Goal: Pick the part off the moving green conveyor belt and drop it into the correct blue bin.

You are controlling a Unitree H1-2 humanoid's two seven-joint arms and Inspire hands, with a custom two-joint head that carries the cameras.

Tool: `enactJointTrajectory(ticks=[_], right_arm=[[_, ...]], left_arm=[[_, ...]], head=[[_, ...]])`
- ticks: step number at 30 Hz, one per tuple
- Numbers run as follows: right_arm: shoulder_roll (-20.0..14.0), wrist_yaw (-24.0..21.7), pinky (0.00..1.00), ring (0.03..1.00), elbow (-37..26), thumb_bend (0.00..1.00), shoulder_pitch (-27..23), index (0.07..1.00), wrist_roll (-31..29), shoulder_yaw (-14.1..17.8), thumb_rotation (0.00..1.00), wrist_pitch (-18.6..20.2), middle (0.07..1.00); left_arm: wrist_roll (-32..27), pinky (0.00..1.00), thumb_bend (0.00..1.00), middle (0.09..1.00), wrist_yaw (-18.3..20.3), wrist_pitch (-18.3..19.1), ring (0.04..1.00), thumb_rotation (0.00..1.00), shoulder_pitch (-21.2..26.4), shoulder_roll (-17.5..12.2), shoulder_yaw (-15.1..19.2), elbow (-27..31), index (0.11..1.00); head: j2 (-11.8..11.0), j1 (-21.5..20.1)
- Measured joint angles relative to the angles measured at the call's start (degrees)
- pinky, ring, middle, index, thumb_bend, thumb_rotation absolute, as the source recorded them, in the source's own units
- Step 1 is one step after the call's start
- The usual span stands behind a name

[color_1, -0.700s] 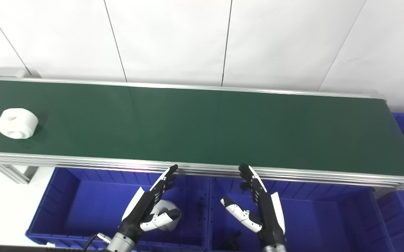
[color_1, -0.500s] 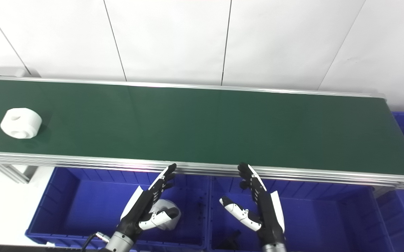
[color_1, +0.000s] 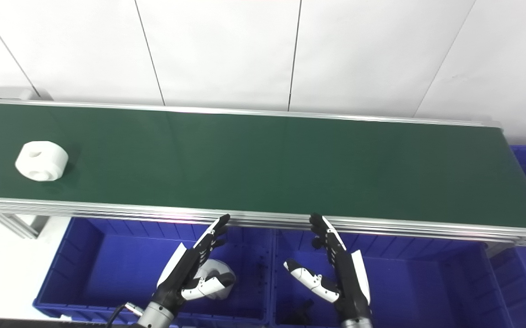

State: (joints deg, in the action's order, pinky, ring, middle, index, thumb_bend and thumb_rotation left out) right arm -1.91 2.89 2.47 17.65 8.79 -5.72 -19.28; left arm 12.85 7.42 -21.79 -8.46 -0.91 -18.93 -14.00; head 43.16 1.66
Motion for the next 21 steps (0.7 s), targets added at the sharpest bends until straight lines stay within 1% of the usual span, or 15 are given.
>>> enactJointTrajectory(ticks=[2, 4, 5, 10, 12, 13, 14, 15, 16, 17, 18, 20, 21], right_arm=[[-0.1, 0.0, 0.86, 0.884, 0.7, 0.68, 0.0, 0.889, 0.1, 0.1, 0.46, 0.0, 0.89], [-0.2, 0.1, 0.86, 0.882, 1.4, 0.67, 0.1, 0.882, 0.2, 0.2, 0.43, 0.0, 0.889], [-0.2, 0.1, 0.85, 0.88, 1.6, 0.68, 0.1, 0.88, 0.3, 0.3, 0.43, 0.0, 0.887], [-0.3, 0.1, 0.85, 0.882, 1.7, 0.67, 0.1, 0.876, 1.0, 0.6, 0.42, 0.0, 0.889], [-0.3, 0.1, 0.84, 0.881, 1.7, 0.66, 0.1, 0.874, 1.1, 0.7, 0.42, 0.0, 0.887], [-0.3, 0.1, 0.84, 0.88, 1.7, 0.67, 0.1, 0.873, 1.2, 0.8, 0.42, 0.0, 0.886], [-0.3, 0.1, 0.85, 0.883, 1.7, 0.67, 0.1, 0.873, 1.4, 0.8, 0.42, 0.0, 0.888], [-0.3, 0.1, 0.85, 0.883, 1.9, 0.67, 0.0, 0.873, 1.4, 1.0, 0.42, 0.0, 0.888], [-0.4, 0.1, 0.85, 0.887, 2.3, 0.65, 0.0, 0.877, 1.3, 1.1, 0.41, -0.1, 0.89], [-0.6, 0.1, 0.85, 0.889, 3.0, 0.64, -0.2, 0.878, 1.2, 1.1, 0.41, -0.2, 0.891], [-0.8, 0.1, 0.84, 0.885, 3.8, 0.63, -0.3, 0.881, 0.9, 1.2, 0.38, -0.6, 0.888], [-1.5, 0.0, 0.84, 0.88, 5.5, 0.6, -0.4, 0.888, -0.5, 1.4, 0.33, -2.6, 0.883], [-1.8, -0.1, 0.85, 0.882, 6.1, 0.59, -0.4, 0.891, -1.1, 1.6, 0.33, -3.4, 0.884]], left_arm=[[0.1, 0.89, 0.62, 1.0, 0.0, -0.1, 0.974, 0.67, 0.1, 0.1, -0.2, -0.8, 0.968], [0.4, 0.88, 0.62, 1.0, -0.1, -0.3, 0.972, 0.68, 0.1, 0.1, -0.5, -0.8, 0.968], [0.9, 0.89, 0.63, 1.0, -0.1, -0.5, 0.972, 0.68, 0.2, 0.1, -0.6, -0.8, 0.966], [1.9, 0.89, 0.63, 1.0, -0.4, -1.4, 0.971, 0.69, 0.7, 0.2, -1.0, -2.1, 0.967], [2.1, 0.89, 0.64, 1.0, -0.6, -1.4, 0.975, 0.68, 0.7, 0.2, -1.1, -2.4, 0.965], [2.1, 0.89, 0.64, 1.0, -0.6, -1.5, 0.974, 0.68, 0.7, 0.2, -1.1, -2.5, 0.965], [2.1, 0.89, 0.63, 1.0, -0.7, -1.5, 0.973, 0.68, 0.7, 0.3, -1.1, -2.7, 0.965], [2.2, 0.89, 0.63, 1.0, -0.7, -1.6, 0.973, 0.68, 0.8, 0.4, -1.1, -2.8, 0.965], [2.2, 0.89, 0.63, 1.0, -0.9, -1.8, 0.974, 0.66, 0.9, 0.5, -1.1, -3.3, 0.958], [2.2, 0.89, 0.62, 1.0, -1.0, -1.9, 0.974, 0.65, 1.1, 0.6, -1.2, -4.0, 0.956], [2.2, 0.9, 0.62, 1.0, -1.2, -2.1, 0.978, 0.65, 1.3, 0.9, -1.3, -4.9, 0.96], [1.9, 0.88, 0.64, 1.0, -1.3, -2.3, 0.972, 0.65, 1.5, 1.5, -1.5, -6.3, 0.961], [1.9, 0.87, 0.64, 1.0, -1.5, -2.4, 0.967, 0.65, 1.6, 1.8, -1.7, -7.0, 0.963]], head=[[-0.2, 0.5], [-0.7, 0.9], [-1.1, 1.1], [-1.6, 1.9], [-1.7, 1.9], [-2.2, 2.1], [-3.0, 3.3], [-3.0, 3.3], [-3.6, 4.6], [-5.2, 8.3], [-7.1, 12.5], [-7.1, 12.6], [-8.9, 15.8]])
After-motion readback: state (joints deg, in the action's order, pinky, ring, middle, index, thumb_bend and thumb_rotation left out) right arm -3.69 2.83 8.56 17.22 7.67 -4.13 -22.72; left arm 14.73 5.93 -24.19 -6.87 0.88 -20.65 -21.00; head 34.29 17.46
